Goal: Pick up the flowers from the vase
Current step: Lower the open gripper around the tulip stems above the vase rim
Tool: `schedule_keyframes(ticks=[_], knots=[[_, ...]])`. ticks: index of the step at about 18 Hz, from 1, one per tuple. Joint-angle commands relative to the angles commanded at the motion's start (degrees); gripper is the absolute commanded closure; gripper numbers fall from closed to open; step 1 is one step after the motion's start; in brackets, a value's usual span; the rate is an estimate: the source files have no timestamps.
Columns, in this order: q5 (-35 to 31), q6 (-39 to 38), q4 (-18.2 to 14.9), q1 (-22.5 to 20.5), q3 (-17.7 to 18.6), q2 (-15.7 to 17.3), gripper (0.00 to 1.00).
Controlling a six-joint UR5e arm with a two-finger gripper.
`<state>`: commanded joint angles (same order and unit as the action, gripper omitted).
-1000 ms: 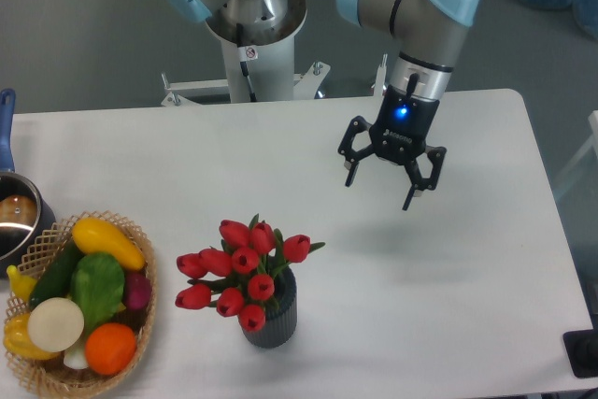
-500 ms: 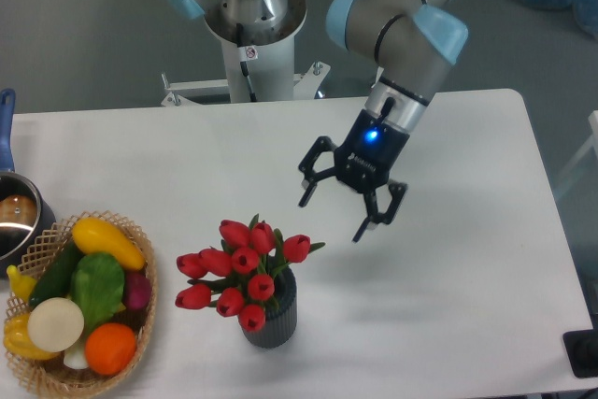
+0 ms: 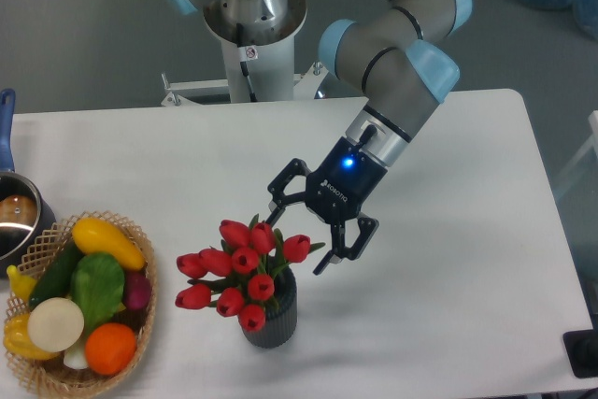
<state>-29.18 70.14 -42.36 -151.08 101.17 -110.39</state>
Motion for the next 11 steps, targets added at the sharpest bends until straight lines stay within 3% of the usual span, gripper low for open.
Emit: schedule_keyframes(ticks=[8, 11], knots=[[6.5, 0.4, 0.0, 3.0, -0.3, -4.0, 0.01], [6.9, 0.4, 0.0, 3.3, -0.3, -4.0, 0.19]])
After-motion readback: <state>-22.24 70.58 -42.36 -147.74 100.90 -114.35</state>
